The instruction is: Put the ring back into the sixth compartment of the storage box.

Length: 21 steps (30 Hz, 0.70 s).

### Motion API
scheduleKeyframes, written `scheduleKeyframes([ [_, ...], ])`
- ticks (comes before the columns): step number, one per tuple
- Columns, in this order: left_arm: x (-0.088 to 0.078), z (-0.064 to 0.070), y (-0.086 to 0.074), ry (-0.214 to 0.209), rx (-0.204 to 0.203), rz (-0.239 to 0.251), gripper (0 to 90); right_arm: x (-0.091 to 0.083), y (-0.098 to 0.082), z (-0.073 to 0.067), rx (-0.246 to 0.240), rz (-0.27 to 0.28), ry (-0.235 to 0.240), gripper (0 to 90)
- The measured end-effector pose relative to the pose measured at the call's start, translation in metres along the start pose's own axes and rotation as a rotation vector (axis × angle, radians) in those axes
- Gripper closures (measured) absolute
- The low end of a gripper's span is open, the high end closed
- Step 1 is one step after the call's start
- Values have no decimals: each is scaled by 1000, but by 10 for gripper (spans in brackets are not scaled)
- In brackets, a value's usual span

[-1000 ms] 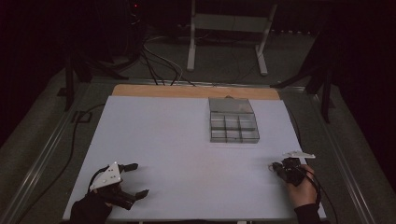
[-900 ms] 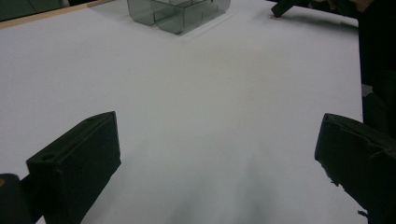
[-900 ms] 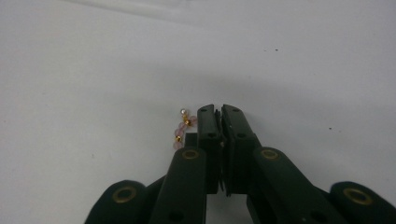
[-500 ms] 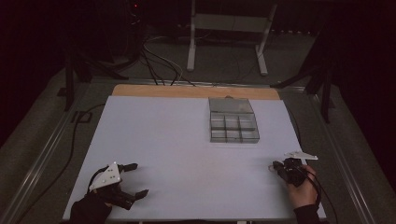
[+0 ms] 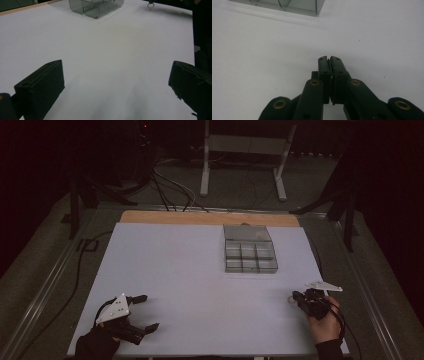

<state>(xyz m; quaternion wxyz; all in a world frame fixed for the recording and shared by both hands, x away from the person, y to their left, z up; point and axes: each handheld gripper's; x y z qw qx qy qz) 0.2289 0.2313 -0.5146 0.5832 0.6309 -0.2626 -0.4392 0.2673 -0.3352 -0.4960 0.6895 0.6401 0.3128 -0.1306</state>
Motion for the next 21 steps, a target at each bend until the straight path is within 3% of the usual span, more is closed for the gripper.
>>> scheduleKeyframes([
  [21,0,0,0,4,0,-5,10,-7,12,-16,-24,13,49,876],
])
Point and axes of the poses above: each handheld gripper's, and its own axes: x roughly forward along the jaws, y roughly out of its top, z roughly to its right, and after that the axes turned 10 degrees about z, right-handed
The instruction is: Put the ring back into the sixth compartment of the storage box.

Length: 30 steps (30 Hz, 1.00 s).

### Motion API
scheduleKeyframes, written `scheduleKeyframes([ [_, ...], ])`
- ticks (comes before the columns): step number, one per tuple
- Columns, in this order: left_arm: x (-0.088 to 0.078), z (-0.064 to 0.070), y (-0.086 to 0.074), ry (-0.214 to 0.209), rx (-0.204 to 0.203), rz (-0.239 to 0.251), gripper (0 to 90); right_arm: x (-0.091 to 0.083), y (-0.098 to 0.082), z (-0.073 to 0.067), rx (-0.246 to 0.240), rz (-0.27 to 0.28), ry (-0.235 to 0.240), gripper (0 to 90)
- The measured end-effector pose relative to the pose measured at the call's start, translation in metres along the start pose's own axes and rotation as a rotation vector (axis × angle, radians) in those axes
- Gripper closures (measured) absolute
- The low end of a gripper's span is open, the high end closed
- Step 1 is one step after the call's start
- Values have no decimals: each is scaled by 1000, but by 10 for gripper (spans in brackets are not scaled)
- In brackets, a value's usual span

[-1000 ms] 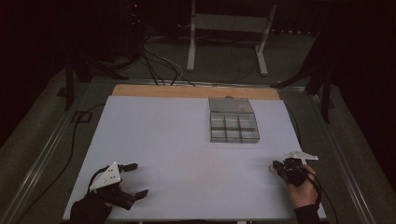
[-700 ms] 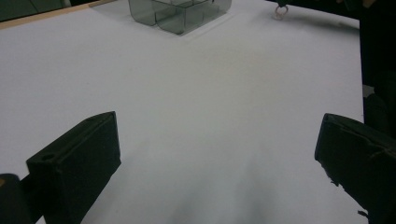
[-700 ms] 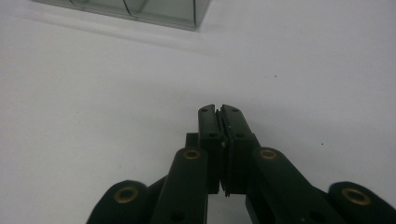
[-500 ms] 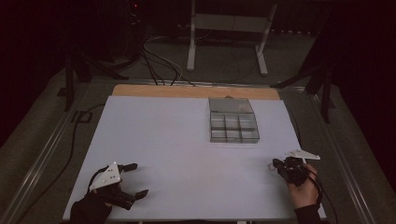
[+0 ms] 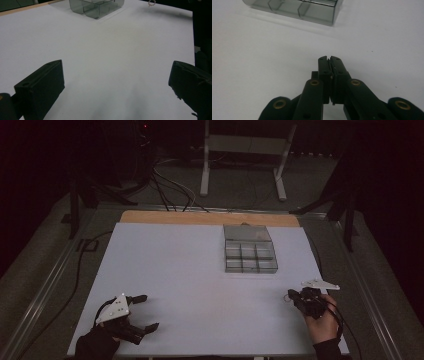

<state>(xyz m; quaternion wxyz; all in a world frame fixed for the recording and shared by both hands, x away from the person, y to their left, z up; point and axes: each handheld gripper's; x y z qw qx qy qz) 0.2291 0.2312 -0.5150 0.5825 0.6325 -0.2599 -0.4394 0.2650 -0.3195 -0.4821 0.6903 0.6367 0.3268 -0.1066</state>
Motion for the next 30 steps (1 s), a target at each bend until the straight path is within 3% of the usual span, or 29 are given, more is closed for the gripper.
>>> scheduleKeyframes([
  [30,-1,0,0,-1,-9,11,10,11,30,-15,-42,28,47,876],
])
Point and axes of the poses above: each handheld gripper's, and its own axes: x roughly forward along the jaws, y roughly out of its top, z roughly to its right, and after that the axes turned 10 degrees about z, right-handed
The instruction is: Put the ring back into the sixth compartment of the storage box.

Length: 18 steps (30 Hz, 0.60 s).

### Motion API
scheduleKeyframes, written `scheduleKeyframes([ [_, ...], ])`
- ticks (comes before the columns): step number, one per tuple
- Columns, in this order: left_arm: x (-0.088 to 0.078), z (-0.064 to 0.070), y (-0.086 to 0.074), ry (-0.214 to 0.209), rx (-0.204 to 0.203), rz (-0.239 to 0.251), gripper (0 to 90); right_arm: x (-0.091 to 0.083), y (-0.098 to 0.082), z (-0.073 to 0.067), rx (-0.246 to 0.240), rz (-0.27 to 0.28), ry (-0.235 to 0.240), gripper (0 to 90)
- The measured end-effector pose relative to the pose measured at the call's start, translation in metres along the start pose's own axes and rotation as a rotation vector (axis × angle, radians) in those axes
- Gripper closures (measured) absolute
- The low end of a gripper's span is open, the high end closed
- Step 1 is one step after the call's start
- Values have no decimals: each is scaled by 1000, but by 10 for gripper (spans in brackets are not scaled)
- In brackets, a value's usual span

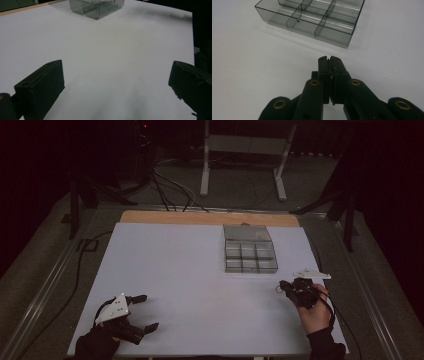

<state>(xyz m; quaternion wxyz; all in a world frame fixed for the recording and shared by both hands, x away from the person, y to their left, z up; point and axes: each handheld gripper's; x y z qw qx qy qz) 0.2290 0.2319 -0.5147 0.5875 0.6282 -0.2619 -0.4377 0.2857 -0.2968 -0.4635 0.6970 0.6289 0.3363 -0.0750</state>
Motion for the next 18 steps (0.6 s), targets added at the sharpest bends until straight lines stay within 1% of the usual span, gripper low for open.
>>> scheduleKeyframes([
  [5,0,0,0,-1,1,-1,10,0,6,-1,-4,11,4,876],
  [14,0,0,0,-1,1,-6,10,-1,15,0,7,31,8,876],
  [18,0,0,0,-1,1,-2,10,-1,20,0,-1,37,7,876],
])
Point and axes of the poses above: each handheld gripper's, and its own axes: x roughly forward along the jaws, y roughly out of its top, z roughly to its right, and after that the axes turned 10 degrees about z, right-handed
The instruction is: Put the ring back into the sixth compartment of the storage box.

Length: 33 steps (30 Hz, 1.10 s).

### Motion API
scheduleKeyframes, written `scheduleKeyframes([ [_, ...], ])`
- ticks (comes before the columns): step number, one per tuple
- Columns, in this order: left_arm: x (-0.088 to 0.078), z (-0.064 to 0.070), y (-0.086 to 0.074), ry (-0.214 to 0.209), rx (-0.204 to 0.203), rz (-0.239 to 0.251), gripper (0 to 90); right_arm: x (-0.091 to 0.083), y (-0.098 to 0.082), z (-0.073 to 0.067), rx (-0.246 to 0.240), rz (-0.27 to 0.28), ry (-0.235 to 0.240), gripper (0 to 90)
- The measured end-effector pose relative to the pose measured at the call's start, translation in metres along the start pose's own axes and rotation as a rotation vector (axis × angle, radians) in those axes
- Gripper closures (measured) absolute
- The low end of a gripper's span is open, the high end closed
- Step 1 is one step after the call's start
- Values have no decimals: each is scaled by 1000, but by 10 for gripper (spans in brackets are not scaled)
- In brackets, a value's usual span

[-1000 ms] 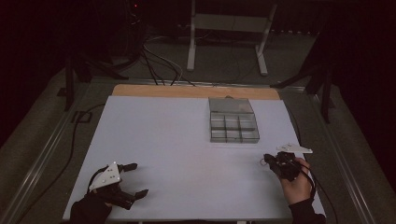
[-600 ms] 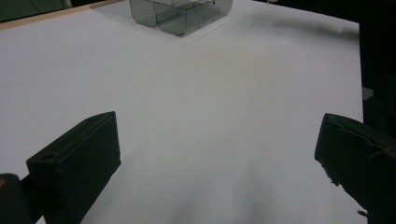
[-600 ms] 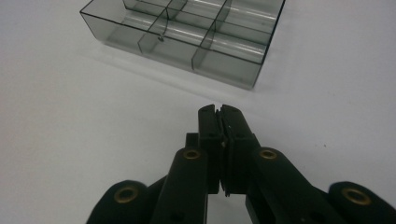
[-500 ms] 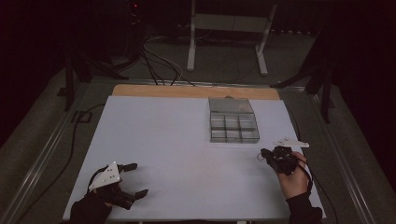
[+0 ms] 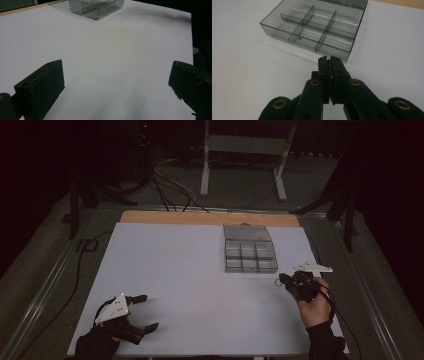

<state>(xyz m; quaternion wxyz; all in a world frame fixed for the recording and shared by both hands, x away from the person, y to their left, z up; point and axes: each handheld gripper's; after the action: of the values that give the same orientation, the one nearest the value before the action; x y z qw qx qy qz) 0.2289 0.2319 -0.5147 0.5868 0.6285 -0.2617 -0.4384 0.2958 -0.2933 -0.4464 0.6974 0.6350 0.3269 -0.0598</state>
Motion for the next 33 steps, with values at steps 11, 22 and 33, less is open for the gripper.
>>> scheduleKeyframes([
  [11,0,0,0,0,0,0,10,4,15,1,-9,21,-4,876],
  [22,0,0,0,-1,0,2,10,7,29,4,-6,38,-8,876],
  [33,0,0,0,-1,3,1,10,12,37,5,-6,45,-7,876],
])
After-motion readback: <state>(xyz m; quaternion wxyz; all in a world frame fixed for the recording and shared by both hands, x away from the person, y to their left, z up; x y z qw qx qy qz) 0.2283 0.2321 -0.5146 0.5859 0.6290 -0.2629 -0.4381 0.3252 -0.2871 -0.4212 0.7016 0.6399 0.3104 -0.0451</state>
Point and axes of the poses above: each handheld gripper's, and its own axes: x roughly forward along the jaws, y roughly out of its top, z roughly to its right, and after that the axes turned 10 degrees about z, right-handed
